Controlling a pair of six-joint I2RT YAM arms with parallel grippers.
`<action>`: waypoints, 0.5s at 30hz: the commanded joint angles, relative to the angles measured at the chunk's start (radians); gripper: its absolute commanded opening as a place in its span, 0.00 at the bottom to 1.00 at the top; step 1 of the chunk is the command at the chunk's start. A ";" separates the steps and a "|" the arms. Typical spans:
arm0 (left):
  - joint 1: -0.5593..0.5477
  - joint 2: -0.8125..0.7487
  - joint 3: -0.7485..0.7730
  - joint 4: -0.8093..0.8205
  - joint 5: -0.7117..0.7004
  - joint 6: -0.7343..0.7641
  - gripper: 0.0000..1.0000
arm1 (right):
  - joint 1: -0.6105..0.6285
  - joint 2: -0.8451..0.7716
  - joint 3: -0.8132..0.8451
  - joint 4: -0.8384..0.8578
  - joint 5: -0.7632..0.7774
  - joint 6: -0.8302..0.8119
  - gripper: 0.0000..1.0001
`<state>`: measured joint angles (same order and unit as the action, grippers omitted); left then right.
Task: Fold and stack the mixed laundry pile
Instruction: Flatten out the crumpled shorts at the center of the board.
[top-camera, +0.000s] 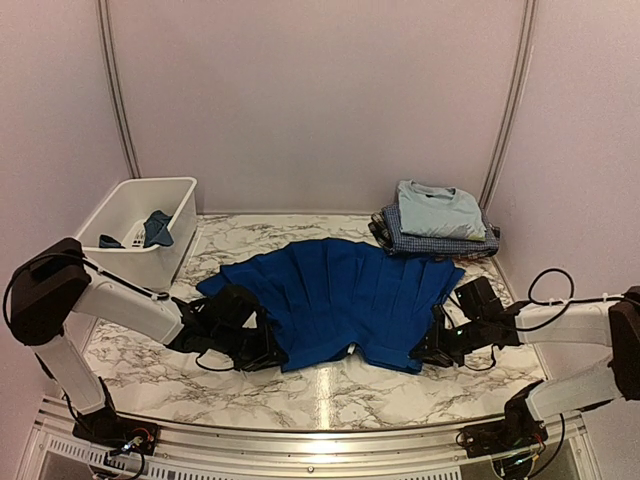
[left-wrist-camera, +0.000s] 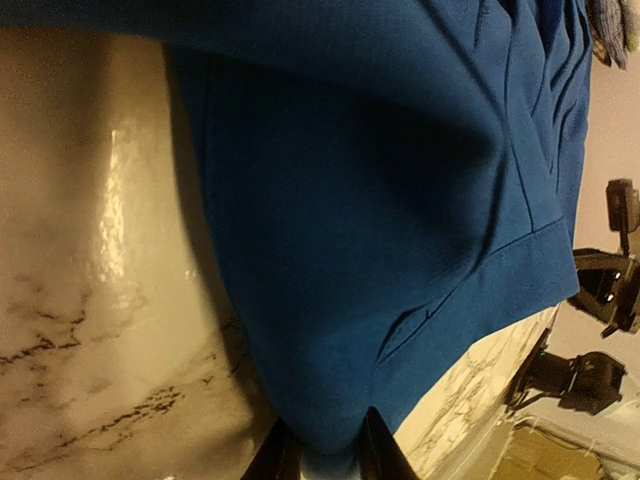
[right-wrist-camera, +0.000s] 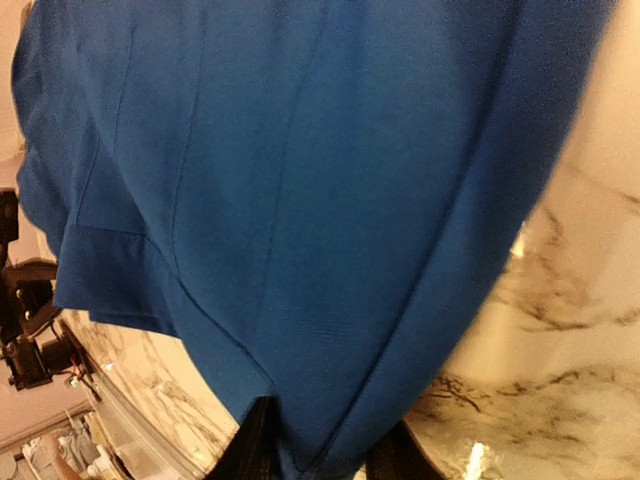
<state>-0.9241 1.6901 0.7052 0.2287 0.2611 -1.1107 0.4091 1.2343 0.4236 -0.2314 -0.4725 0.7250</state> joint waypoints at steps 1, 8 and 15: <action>-0.007 0.016 0.032 -0.065 -0.029 0.041 0.08 | -0.004 0.018 0.012 0.027 -0.028 -0.002 0.14; -0.001 -0.121 0.300 -0.279 -0.157 0.226 0.00 | -0.004 -0.111 0.290 -0.063 -0.014 -0.065 0.00; 0.113 -0.140 0.901 -0.508 -0.166 0.451 0.00 | -0.006 0.043 1.013 -0.249 0.032 -0.256 0.00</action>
<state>-0.8665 1.6127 1.3304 -0.1516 0.1246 -0.8379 0.4088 1.2156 1.0664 -0.4141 -0.4671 0.6067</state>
